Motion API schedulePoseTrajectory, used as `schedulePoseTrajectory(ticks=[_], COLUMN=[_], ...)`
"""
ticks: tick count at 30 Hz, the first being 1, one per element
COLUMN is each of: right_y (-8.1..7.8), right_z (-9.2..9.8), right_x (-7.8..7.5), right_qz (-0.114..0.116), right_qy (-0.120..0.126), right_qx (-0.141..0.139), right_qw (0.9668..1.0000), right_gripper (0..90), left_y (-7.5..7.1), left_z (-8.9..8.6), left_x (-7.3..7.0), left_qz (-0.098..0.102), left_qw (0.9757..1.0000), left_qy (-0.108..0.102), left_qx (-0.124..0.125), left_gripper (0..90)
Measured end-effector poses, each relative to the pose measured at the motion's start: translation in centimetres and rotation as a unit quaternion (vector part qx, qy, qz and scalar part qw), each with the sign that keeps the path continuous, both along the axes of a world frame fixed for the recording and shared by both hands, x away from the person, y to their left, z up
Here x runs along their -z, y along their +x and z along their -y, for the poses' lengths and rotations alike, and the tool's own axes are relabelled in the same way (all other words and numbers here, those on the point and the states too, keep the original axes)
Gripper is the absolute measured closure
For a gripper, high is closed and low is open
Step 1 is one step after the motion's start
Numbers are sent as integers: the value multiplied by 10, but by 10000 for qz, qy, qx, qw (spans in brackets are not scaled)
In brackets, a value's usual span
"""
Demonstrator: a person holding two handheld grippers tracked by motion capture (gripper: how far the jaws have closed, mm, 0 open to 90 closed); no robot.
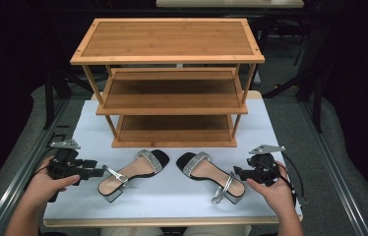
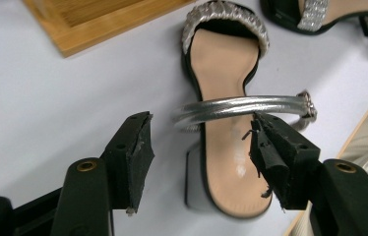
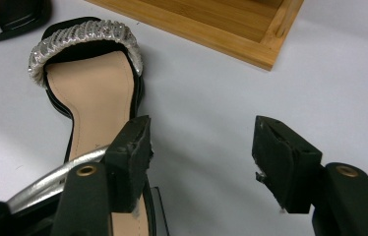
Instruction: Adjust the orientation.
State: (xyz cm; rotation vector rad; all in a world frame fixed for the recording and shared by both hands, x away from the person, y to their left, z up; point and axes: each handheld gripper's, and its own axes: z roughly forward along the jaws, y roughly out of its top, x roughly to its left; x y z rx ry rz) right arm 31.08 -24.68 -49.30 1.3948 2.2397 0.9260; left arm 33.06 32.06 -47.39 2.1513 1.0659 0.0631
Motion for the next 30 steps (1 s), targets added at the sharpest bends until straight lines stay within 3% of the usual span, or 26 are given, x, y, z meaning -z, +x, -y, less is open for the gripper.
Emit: schedulePoseTrajectory(ticks=[7, 10, 17, 25, 30], right_y=[-3, -4, -5, -5, -4], right_z=[3, 6, 4, 6, 6], right_x=[0, 2, 2, 2, 5], right_qz=[51, 59, 109, 178, 163], right_qy=[52, 222, 265, 305, 389], right_qx=[46, 96, 34, 126, 175], right_qw=[10000, 9997, 9996, 9993, 9990], right_gripper=[390, 387, 383, 382, 380], left_y=[-8, -12, -20, -20, -9], left_z=[-17, -23, -28, -22, -5], left_x=[-5, 0, 6, -15, -27], left_qz=[-7, 33, 47, 136, 66], left_qw=[10000, 9998, 9998, 9998, 9999], left_qy=[33, 78, 66, -159, -76], left_qx=[-19, -166, -207, -58, -120], left_gripper=[403, 392, 385, 344, 293])
